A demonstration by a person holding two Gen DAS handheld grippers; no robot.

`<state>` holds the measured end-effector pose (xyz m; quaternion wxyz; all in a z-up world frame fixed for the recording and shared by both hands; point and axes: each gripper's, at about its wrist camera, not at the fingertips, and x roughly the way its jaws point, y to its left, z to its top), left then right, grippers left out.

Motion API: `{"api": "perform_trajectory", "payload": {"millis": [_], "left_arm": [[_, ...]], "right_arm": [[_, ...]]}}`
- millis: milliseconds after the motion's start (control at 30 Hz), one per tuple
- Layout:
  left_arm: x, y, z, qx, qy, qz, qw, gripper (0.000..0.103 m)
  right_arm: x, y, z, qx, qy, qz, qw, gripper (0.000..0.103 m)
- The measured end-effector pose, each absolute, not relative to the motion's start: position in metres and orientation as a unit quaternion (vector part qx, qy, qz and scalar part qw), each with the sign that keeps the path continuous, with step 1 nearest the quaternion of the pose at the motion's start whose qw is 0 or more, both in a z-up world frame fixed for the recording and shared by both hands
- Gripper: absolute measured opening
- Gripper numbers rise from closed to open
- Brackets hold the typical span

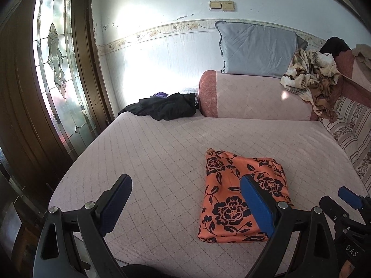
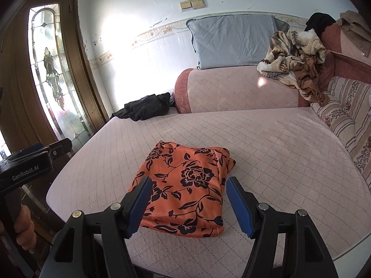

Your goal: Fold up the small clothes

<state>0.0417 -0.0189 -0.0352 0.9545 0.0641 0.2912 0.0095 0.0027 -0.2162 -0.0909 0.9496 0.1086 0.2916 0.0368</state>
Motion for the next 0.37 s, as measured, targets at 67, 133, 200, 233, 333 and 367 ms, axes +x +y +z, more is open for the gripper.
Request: {"api": "perform_trajectory", "payload": {"millis": [67,133,200,233,333,367], "left_arm": [[0.044,-0.017,-0.036,0.059,0.295,0.005,0.954,0.094],[0.047,-0.016,-0.038,0.055,0.298,0.003,0.953,0.094],[0.05,-0.014,-0.04,0.051,0.3,0.001,0.953,0.094],[0.051,-0.012,-0.04,0.047,0.299,0.0,0.953,0.094],[0.057,-0.007,-0.041,0.029,0.297,-0.01,0.954,0.094],[0.062,-0.005,-0.042,0.025,0.301,-0.009,0.953,0.094]], "right_arm": [[0.006,-0.214,-0.093,0.107,0.295,0.038,0.949,0.07],[0.009,-0.212,-0.094,0.106,0.298,0.04,0.948,0.07],[0.012,-0.21,-0.095,0.104,0.3,0.041,0.947,0.07],[0.014,-0.208,-0.095,0.103,0.301,0.042,0.947,0.07],[0.021,-0.206,-0.094,0.102,0.303,0.046,0.946,0.07],[0.025,-0.208,-0.093,0.104,0.304,0.047,0.946,0.07]]}}
